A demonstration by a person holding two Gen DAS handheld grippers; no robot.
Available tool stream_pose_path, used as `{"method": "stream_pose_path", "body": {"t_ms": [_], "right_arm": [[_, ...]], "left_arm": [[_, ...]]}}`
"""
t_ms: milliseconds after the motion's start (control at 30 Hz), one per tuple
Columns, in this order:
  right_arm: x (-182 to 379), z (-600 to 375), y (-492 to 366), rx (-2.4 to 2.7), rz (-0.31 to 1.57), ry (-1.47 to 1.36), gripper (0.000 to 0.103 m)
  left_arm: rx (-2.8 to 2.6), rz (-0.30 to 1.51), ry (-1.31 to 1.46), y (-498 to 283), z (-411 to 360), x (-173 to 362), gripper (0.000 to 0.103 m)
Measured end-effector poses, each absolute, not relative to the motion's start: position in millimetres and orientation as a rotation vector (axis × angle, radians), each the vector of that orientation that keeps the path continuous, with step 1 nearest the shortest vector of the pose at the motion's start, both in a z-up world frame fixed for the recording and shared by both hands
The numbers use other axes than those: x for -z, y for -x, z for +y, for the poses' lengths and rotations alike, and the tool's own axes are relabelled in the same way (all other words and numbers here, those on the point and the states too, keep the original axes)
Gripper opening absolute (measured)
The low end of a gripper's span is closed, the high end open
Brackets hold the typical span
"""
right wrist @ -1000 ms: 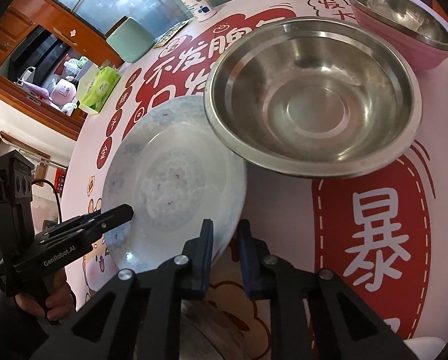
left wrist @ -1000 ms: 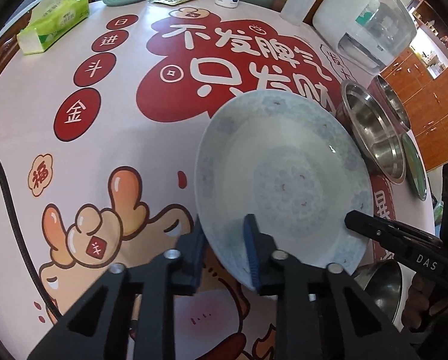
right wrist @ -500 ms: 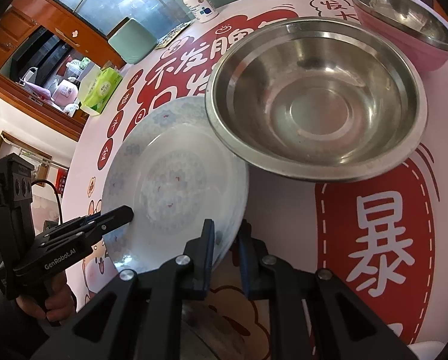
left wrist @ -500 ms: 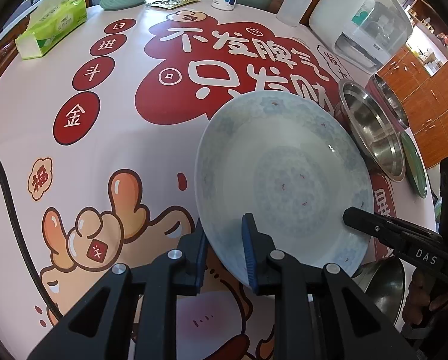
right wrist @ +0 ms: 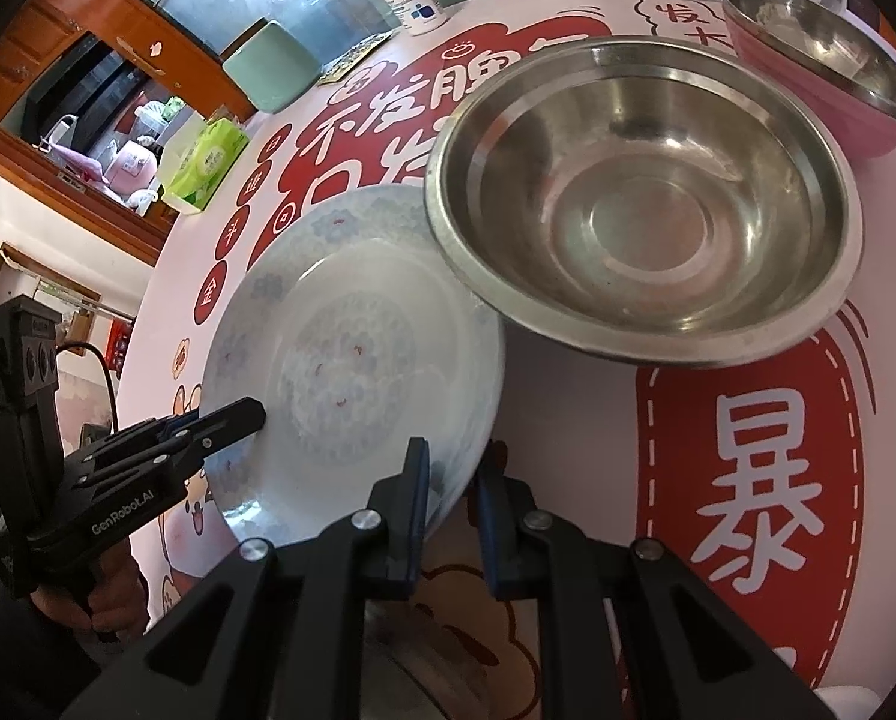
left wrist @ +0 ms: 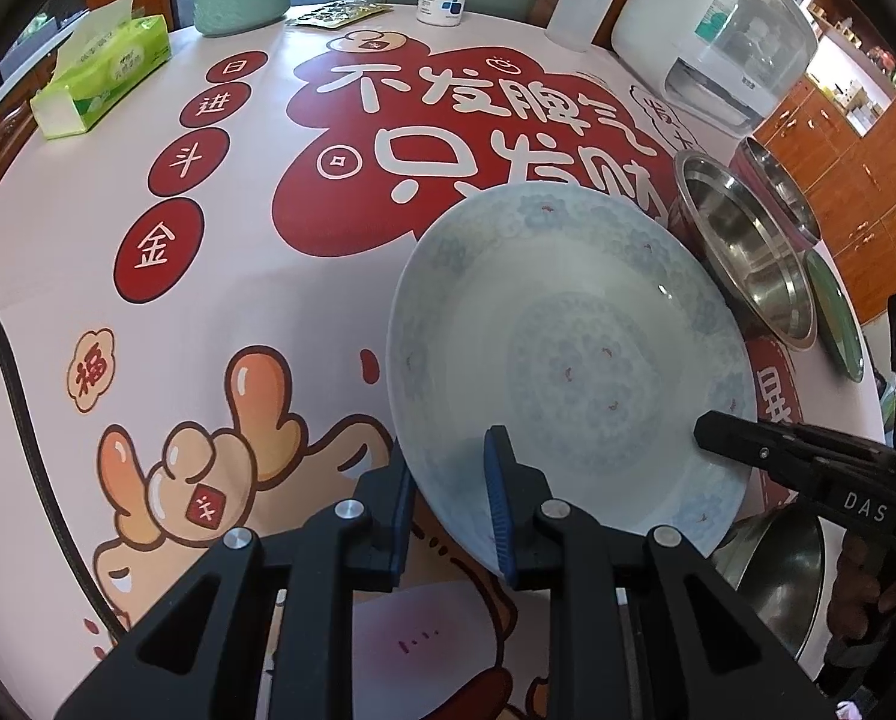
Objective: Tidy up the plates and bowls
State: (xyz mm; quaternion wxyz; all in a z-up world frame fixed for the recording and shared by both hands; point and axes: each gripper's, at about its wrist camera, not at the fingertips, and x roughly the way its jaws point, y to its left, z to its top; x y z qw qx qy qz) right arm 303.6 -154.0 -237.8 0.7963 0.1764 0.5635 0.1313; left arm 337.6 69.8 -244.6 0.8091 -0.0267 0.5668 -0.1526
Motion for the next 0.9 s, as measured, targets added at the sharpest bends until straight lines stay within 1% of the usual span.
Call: {"method": "stream_pose_path", "body": {"t_ms": [400, 900], "right_arm": [[232, -138, -303, -0.319, 1.209, -0.354, 0.014], [207, -117, -293, -0.355, 1.142, -0.322, 0.015]], "left_arm": [[0.328, 1.181, 0.023, -327, 88, 236, 0.02], [0.309, 1.099, 0.04, -308, 110, 213, 0.02]]}}
